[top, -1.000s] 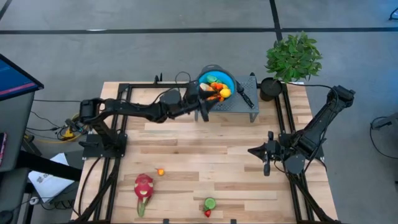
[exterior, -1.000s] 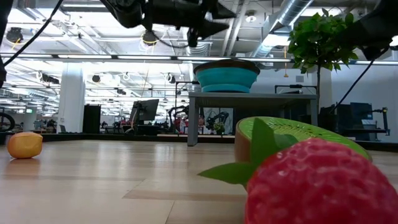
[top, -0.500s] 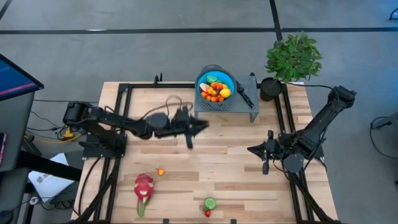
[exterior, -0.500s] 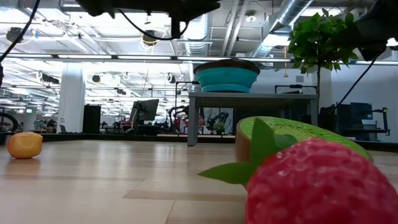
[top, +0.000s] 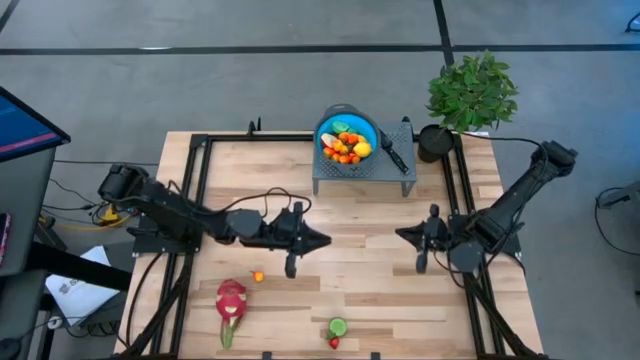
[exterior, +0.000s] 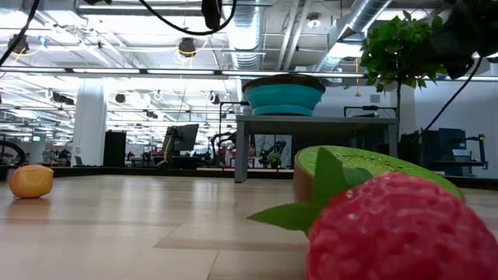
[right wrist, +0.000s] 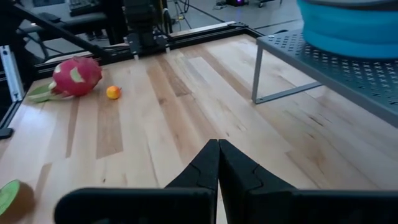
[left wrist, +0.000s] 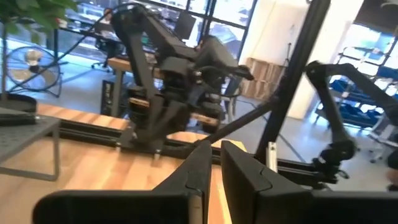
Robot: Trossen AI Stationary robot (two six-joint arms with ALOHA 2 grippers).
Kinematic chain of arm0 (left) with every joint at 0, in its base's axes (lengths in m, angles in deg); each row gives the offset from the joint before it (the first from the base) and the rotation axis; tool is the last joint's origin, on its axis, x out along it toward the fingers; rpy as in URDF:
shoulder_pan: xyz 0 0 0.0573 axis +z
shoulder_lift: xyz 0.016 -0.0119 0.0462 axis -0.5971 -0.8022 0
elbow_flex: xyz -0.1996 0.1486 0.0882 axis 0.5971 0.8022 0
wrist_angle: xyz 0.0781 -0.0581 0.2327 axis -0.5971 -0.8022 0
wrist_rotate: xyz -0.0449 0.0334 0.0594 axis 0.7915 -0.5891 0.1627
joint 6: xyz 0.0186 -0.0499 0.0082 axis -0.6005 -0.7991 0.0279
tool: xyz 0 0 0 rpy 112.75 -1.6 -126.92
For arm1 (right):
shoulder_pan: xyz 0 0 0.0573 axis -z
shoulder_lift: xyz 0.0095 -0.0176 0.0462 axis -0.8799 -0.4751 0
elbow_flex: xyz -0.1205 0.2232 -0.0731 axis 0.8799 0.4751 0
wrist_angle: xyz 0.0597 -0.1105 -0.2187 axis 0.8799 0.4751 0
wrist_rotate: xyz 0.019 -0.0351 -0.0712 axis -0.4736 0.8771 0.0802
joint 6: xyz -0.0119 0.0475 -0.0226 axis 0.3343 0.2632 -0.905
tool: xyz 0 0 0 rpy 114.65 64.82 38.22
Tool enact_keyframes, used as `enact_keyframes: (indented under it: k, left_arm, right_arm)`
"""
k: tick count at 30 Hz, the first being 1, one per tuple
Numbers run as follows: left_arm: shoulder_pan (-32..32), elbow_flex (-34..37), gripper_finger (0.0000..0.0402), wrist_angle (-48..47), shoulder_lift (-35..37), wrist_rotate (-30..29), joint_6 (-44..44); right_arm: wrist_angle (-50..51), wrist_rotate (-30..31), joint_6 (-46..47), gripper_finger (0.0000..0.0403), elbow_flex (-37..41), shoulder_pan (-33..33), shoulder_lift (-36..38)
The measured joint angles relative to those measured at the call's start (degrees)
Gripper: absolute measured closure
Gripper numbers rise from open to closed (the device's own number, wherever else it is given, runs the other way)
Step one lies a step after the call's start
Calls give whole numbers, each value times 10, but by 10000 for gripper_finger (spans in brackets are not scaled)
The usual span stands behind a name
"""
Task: Pick & Place Fruit
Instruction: Put the yellow pear into the strainer bowl
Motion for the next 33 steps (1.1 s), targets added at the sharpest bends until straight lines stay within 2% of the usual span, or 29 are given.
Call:
enact_keyframes:
  k: [7,12,18,21,24,30,33]
  left_arm:
    - [-32,0,387,-15,2,-3,-17]
    - [-39,0,397,-88,2,-2,-84]
    - [-35,0,399,-230,16,-3,-209]
    - [-39,0,400,-278,31,-4,-241]
    - [-53,0,400,-278,47,-19,-244]
    - [-85,-2,400,-279,59,-87,-245]
    - [-88,-14,400,-277,56,-94,-258]
  right_arm:
    - [0,0,0,403,0,23,0]
    - [0,0,0,403,0,27,0]
    - [0,-2,1,403,0,27,0]
    - [0,-2,1,403,0,27,0]
    - [0,-2,1,403,0,27,0]
    - [0,-4,1,403,0,27,0]
    - [1,-4,0,403,0,27,0]
